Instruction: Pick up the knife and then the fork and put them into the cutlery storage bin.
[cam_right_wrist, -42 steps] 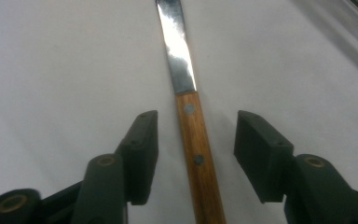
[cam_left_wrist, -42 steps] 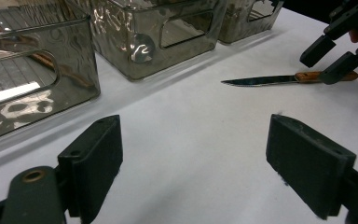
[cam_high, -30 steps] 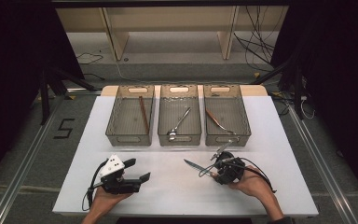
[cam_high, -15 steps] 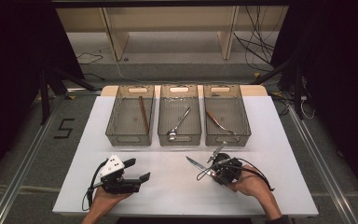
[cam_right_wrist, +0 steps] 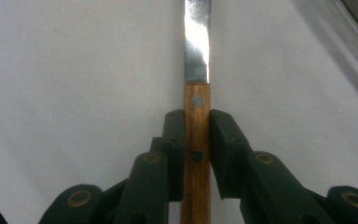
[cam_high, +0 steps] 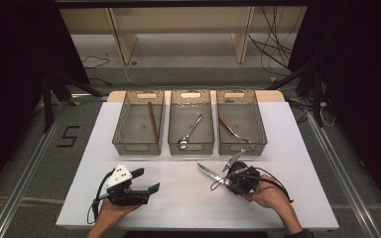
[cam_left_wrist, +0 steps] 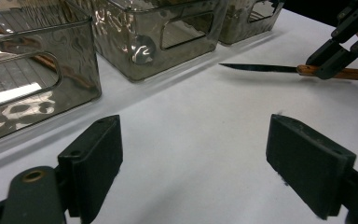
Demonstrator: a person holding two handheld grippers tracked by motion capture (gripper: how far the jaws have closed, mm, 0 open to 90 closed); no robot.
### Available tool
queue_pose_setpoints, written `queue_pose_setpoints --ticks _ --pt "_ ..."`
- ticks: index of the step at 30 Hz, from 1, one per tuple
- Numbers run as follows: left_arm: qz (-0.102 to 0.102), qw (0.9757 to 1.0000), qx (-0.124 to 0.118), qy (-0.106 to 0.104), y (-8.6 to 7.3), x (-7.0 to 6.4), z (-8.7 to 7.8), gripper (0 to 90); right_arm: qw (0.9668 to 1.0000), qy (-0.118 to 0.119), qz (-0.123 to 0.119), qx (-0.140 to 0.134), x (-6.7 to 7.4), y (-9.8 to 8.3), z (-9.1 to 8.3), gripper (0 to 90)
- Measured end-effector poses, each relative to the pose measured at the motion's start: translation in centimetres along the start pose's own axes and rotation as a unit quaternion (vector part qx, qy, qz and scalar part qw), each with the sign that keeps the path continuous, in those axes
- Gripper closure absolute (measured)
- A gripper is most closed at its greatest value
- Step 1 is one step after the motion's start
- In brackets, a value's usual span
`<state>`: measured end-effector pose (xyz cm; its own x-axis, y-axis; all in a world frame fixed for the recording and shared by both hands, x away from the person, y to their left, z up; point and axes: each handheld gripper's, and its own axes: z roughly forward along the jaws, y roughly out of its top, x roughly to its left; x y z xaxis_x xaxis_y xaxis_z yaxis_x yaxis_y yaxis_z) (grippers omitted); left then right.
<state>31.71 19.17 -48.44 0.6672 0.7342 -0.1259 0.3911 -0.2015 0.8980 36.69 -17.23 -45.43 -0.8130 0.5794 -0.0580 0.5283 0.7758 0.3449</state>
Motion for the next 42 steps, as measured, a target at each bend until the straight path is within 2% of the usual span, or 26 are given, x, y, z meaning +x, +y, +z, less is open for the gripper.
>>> queue_pose_setpoints --ticks 4,8,15,24,32,42 --pt "0.000 1.0000 0.000 0.000 0.0 0.0 0.0 18.2 0.9999 0.000 0.004 -0.014 -0.1 0.0 -0.7 77.2" --pt "0.001 1.0000 0.000 0.001 0.0 0.0 0.0 18.2 0.9992 -0.003 0.008 -0.040 -0.2 0.1 -1.6 77.1" --pt "0.000 1.0000 -0.003 0.002 0.0 0.0 0.0 18.2 0.9962 -0.004 0.020 -0.084 -1.4 0.6 -3.3 77.1" --pt "-0.003 1.0000 -0.006 0.002 0.0 0.1 -0.1 18.2 0.9898 -0.010 0.052 -0.132 -3.5 2.0 -5.1 77.1" --pt "-0.003 1.0000 -0.007 0.002 0.0 0.1 -0.2 18.2 0.9823 -0.034 0.084 -0.164 -6.1 3.6 -6.1 77.1" --pt "-0.004 0.9999 -0.009 0.003 0.0 0.2 -0.2 18.2 0.9764 -0.060 0.115 -0.173 -8.6 5.1 -6.6 77.1"
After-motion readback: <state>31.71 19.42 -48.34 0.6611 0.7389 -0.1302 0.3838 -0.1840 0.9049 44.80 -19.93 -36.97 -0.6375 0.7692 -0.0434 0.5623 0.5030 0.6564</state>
